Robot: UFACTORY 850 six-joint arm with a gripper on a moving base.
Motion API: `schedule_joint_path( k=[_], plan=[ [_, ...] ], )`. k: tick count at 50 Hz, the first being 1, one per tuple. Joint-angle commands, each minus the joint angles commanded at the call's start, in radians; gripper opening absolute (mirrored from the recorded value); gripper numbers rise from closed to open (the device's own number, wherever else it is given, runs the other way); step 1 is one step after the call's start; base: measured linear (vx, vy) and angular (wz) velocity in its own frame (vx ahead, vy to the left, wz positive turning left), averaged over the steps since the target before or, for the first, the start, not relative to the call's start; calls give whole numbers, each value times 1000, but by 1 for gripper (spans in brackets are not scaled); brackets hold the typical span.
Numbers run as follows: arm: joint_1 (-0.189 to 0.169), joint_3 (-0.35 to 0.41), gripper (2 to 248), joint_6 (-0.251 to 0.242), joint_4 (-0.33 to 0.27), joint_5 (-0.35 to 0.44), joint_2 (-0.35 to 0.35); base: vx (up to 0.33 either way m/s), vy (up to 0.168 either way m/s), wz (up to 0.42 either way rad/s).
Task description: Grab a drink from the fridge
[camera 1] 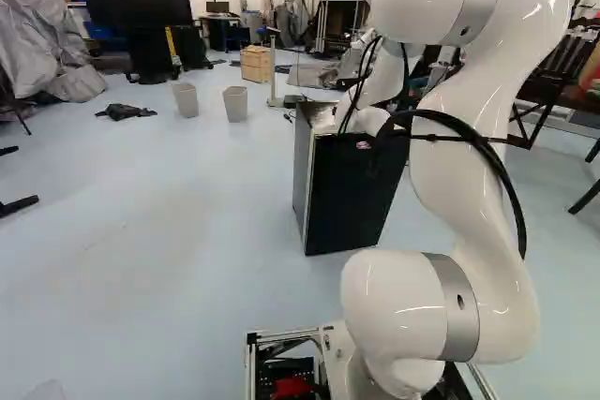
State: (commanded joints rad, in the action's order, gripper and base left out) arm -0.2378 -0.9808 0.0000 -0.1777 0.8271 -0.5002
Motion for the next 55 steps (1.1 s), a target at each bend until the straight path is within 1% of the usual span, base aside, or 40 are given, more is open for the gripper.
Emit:
schedule_joint_path(
  k=[3,4,8,9,19,55],
  plan=[
    [0,0,142,0,0,0,0,0,0,0],
    [0,0,106,0,0,0,0,0,0,0],
    [0,0,106,0,0,0,0,0,0,0],
    [0,0,92,0,0,0,0,0,0,0],
    [0,1,92,0,0,0,6,0,0,0],
    [0,2,92,0,0,0,75,0,0,0]
  ],
)
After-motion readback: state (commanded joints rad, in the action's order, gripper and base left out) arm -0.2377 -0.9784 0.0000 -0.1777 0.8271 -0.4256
